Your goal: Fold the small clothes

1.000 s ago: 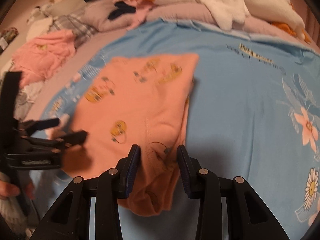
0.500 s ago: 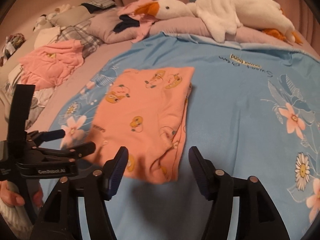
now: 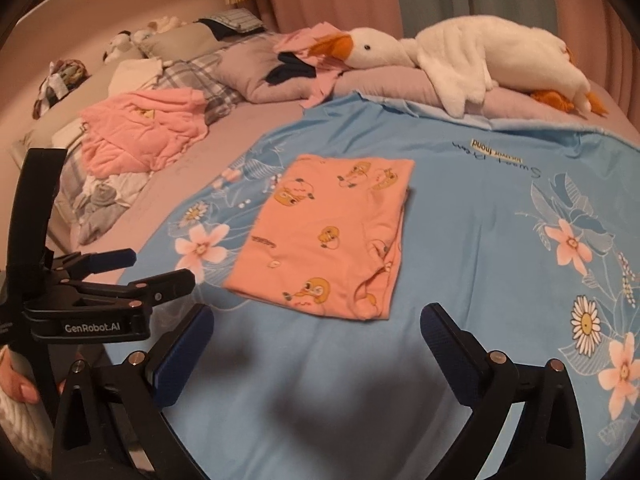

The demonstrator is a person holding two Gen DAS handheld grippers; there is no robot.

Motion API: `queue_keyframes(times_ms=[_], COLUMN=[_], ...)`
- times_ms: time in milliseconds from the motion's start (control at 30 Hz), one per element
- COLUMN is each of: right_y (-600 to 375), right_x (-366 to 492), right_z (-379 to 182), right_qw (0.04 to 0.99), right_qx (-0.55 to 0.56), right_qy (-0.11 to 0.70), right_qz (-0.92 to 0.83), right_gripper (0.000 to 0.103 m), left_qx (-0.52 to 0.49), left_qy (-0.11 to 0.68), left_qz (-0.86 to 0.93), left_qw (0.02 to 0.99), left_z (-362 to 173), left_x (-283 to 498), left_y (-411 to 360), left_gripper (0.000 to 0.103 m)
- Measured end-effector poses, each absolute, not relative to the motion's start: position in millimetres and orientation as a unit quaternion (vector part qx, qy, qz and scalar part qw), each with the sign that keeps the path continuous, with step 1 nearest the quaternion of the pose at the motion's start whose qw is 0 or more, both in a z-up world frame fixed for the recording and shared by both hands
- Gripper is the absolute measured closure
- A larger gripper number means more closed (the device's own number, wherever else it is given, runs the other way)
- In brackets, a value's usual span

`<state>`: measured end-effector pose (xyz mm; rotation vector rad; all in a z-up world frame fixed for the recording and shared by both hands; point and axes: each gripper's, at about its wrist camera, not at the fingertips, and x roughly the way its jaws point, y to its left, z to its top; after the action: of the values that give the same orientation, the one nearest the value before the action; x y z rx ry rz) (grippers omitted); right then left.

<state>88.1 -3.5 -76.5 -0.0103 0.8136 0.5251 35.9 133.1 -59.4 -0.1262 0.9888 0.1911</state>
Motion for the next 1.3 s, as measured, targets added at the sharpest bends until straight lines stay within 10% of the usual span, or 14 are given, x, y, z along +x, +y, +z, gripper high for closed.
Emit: queue_keyframes(times_ms=[1300], right_y=[3.3], right_x=[57.8], right_z=[-51.9], right_qw=[0.901], right_qx=[-0.023], right_qy=[0.367], right_qz=[0.233], right_gripper=[0.001], left_qx=[-0.038], left_qy=[0.454], left_qz=[0.102], left_qw=[0.884], left_z=[-26.5], left_x=[-6.1], left_y=[115.6], left_gripper=[0.000])
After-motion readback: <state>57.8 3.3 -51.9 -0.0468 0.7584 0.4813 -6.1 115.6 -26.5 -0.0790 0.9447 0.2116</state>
